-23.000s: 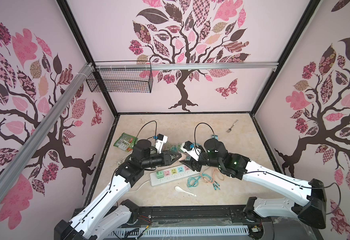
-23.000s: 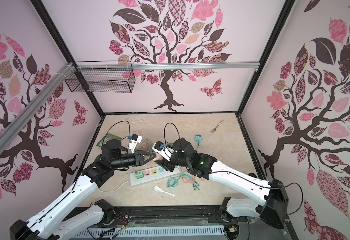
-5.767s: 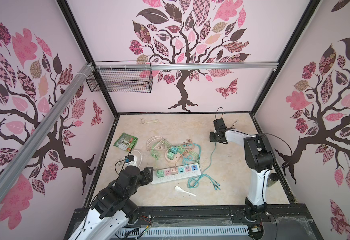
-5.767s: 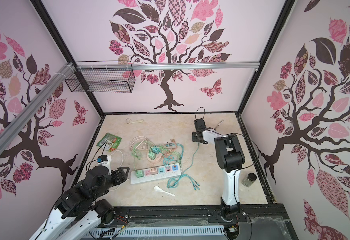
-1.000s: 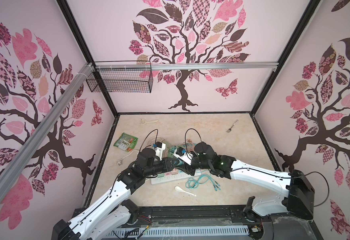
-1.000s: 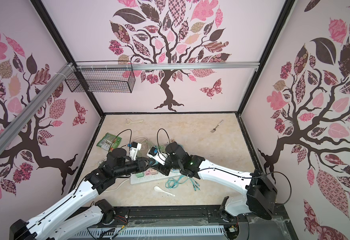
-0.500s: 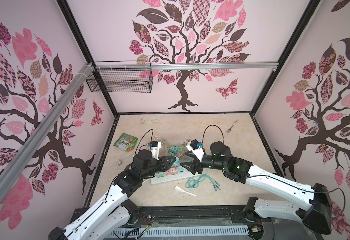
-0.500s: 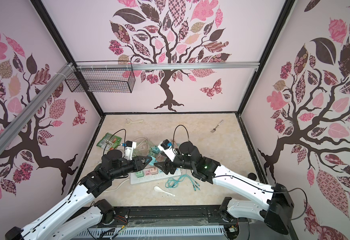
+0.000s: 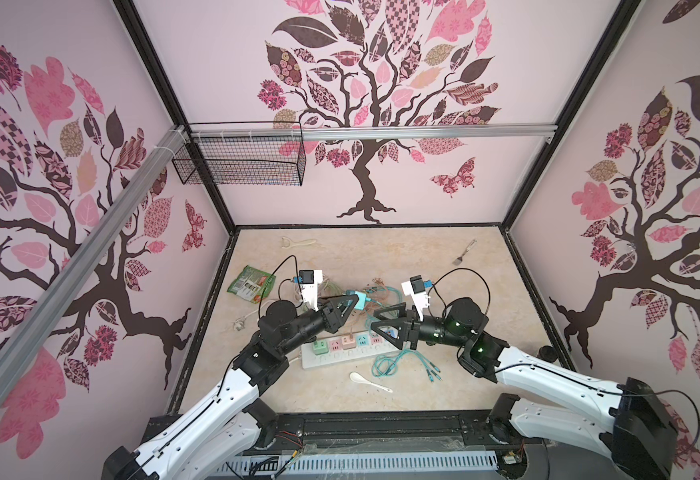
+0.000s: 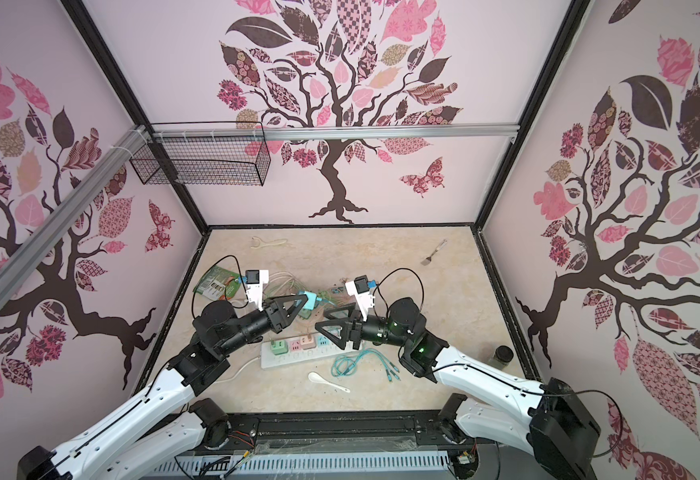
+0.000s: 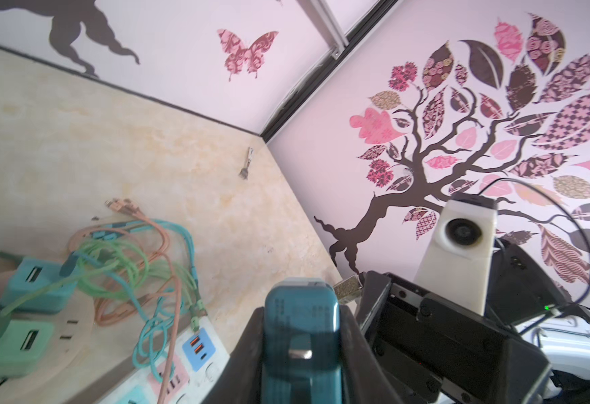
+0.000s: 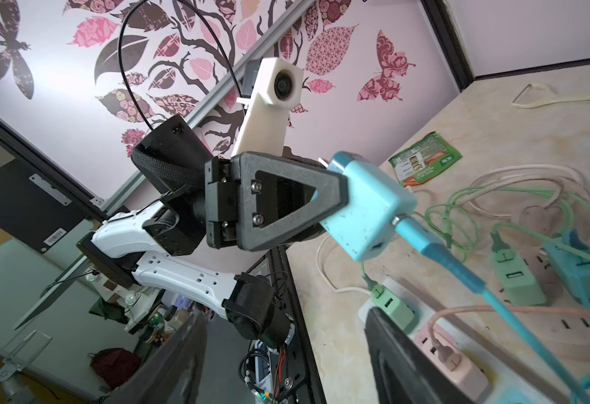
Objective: Insert the plug
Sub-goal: 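Raise the teal charger with both grippers and turn it prongs upward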
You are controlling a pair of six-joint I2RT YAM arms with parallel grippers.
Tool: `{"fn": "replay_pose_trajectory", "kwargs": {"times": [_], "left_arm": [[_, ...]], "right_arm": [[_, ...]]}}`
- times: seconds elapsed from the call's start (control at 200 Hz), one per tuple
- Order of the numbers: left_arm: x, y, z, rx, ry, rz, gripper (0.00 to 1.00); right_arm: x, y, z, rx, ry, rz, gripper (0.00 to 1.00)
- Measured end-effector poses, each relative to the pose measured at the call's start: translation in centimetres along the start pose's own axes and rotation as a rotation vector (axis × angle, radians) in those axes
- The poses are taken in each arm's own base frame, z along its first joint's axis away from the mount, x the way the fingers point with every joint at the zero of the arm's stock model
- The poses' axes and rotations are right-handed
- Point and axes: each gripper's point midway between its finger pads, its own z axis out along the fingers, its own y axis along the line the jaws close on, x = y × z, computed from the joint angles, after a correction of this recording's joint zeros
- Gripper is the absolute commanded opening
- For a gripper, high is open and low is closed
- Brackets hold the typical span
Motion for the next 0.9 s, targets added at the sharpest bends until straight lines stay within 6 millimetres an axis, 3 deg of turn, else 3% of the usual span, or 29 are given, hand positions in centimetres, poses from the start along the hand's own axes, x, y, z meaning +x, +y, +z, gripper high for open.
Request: {"fn": "replay_pose_trajectory", "kwargs": {"times": [0.25,0.66,0.9], "left_arm": [[-1.5,-2.2,-0.3,0.119,-0.087,0.048,0.0],[-3.4,-4.8,-2.3,0.231,-0.205,0.085,0.0],[-3.8,-5.3,-2.7,0.249,-0.221,0.093,0.0]], "right_arm": [[-1.6,1.1,0.8,-0.096,-0.076,0.06,0.69],[-2.8,1.5,2.1,-0.177,-0.119,0.073,0.62],[-3.8,2.0,2.7,-0.221,-0.147,0.076,0.59]]}}
